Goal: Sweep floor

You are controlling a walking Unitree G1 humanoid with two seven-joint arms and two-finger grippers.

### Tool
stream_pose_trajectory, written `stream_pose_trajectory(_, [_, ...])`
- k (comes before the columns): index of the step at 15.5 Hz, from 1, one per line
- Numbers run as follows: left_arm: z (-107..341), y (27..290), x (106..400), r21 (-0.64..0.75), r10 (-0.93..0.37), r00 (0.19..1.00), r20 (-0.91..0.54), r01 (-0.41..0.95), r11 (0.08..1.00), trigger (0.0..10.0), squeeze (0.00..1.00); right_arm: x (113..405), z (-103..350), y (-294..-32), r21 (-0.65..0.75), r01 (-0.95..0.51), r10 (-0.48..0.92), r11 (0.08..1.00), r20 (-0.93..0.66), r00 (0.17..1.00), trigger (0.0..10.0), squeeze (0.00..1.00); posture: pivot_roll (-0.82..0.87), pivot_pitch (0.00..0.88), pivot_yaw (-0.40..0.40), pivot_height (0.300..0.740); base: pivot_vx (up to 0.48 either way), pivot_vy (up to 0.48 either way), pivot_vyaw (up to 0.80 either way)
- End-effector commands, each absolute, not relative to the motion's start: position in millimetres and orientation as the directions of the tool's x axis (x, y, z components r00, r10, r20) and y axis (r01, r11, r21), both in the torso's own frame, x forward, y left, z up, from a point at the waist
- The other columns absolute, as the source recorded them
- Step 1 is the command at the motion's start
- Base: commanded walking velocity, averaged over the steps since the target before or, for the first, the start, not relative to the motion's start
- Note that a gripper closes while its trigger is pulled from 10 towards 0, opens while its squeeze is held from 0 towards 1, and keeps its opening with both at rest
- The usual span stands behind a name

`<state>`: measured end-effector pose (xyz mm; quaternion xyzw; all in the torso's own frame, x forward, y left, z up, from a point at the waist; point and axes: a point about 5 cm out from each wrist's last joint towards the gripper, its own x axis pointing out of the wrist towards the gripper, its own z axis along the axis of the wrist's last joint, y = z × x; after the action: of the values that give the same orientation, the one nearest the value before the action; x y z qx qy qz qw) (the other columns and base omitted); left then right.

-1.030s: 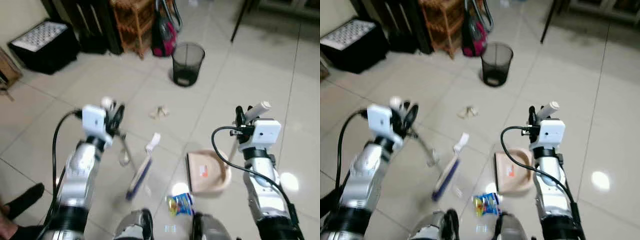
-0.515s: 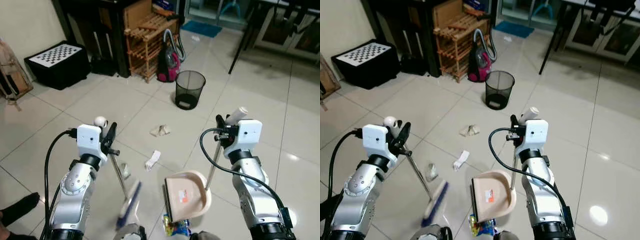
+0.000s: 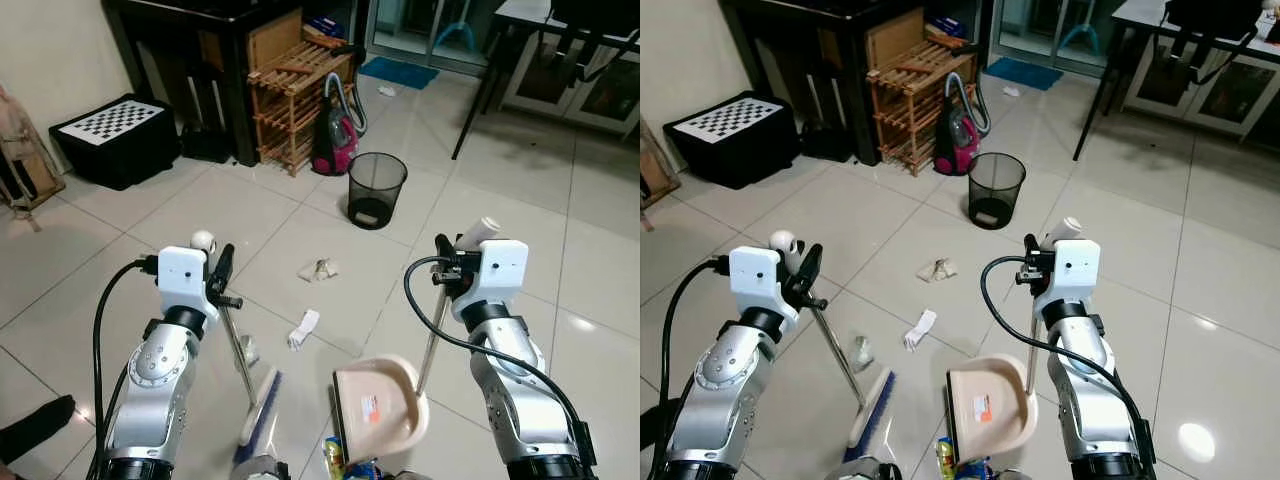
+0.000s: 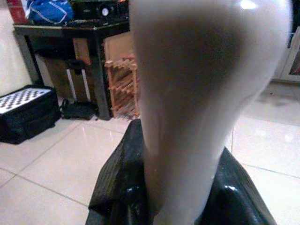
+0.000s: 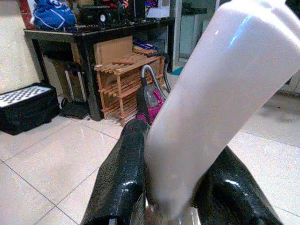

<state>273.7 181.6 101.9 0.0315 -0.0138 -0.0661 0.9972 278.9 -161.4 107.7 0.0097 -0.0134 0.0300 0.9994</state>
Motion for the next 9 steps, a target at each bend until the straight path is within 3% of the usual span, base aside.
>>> stream_pose_trajectory(1, [119.7,179.8,279.6,0.103,-0.141,0.986,0.088,0.132,0.986,10.0,0.00,280.9,119.6,-160.9,-0.002,-0.063,0.063,0.998,0.060,0.996,10.0,0.00,0.01,0.000,0.029,0.740,0.000,0.000,0.00])
stream_pose_trajectory(4, [135.0,185.5,290.2,0.118,-0.122,0.984,0.130,0.107,0.987,10.0,0.00,289.3,127.4,-157.8,-0.025,-0.079,0.081,0.997,0.075,0.994,10.0,0.00,0.00,0.028,0.025,0.740,0.000,0.000,0.00])
stream_pose_trajectory(6, [134.7,188.5,292.8,0.155,-0.114,0.986,0.122,0.094,0.983,10.0,0.00,292.9,127.6,-160.7,0.000,-0.045,0.045,0.999,0.074,0.996,10.0,0.00,0.01,0.050,0.024,0.740,0.291,0.000,0.00])
stream_pose_trajectory(9, [132.7,184.8,290.1,0.168,-0.138,0.984,0.114,0.118,0.979,10.0,0.00,295.5,127.5,-163.9,0.039,-0.019,0.017,0.999,0.063,0.998,10.0,0.00,0.01,0.063,0.022,0.740,0.340,0.000,-0.77])
